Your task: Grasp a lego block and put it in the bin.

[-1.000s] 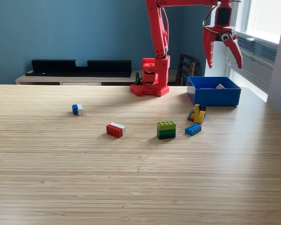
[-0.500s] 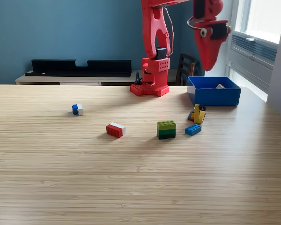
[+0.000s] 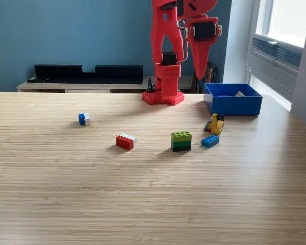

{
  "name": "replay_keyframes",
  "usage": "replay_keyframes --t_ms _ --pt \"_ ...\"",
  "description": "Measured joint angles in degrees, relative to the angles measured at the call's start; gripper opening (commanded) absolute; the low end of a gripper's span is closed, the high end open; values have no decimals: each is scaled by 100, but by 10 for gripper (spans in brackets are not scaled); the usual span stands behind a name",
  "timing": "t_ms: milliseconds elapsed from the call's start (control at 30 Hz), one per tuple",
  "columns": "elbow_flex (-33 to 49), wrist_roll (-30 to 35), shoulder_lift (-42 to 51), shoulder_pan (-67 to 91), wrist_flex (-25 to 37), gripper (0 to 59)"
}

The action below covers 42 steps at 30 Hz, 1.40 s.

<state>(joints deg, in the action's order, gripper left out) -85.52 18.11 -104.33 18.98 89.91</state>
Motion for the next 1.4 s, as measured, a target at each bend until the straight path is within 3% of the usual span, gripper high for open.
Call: replay_keyframes --t_ms 433,867,1400 --pt "-35 -26 0 0 -97 0" --pt "-343 35 0 -413 -677 0" --pt "-1151 -387 0 -4386 -1898 0"
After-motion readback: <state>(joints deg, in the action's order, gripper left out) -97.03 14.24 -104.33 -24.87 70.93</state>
